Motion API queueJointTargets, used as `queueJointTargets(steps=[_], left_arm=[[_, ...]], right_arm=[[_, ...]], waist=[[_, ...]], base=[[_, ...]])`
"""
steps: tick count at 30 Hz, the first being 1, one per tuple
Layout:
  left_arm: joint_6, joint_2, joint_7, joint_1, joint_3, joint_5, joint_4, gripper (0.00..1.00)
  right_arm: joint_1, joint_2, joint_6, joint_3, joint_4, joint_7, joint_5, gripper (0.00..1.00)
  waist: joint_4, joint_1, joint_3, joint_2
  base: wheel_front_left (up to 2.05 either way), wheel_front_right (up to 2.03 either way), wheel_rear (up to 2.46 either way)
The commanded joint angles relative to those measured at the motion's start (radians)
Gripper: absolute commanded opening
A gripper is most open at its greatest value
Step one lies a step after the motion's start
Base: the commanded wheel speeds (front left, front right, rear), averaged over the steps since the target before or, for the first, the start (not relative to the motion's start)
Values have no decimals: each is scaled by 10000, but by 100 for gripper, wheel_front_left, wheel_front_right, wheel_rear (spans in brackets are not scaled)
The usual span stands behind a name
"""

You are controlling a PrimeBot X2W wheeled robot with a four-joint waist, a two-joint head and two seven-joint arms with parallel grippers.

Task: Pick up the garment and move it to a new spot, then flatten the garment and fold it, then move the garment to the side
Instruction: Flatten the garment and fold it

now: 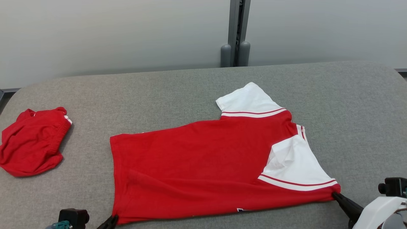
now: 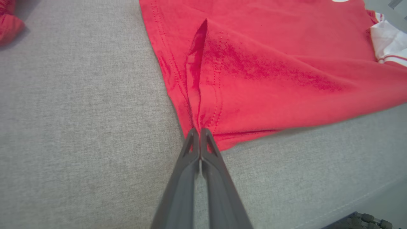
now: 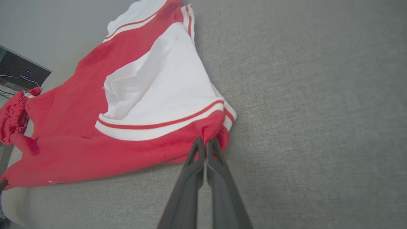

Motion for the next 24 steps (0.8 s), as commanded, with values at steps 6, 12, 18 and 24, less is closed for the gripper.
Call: queueJointTargets(steps=[6,12,18,24], left_arm=[[374,299,298,97,-6,-84,-223,0],[562,500,338,189,118,-167,-371,0],[789,780,742,380,78,-343,-649,0],[1003,936,1019,465,50,-441,-1038,0]], right_arm=[[934,166,5,-671,-567,716,-383,0],[1847,215,5,-1473,-1801,1804,-654,0],[2788,461,4,-2563,-3165,2999,-1178,0],[3209,1055,5,-3340,-3931,3852,-1729,0]], waist=[[63,0,143,0],[-23,0,228,0],[-164,0,285,0],[-198,0,318,0]], base=[[0,0,0],[0,0,0],[0,0,0],[0,0,0]])
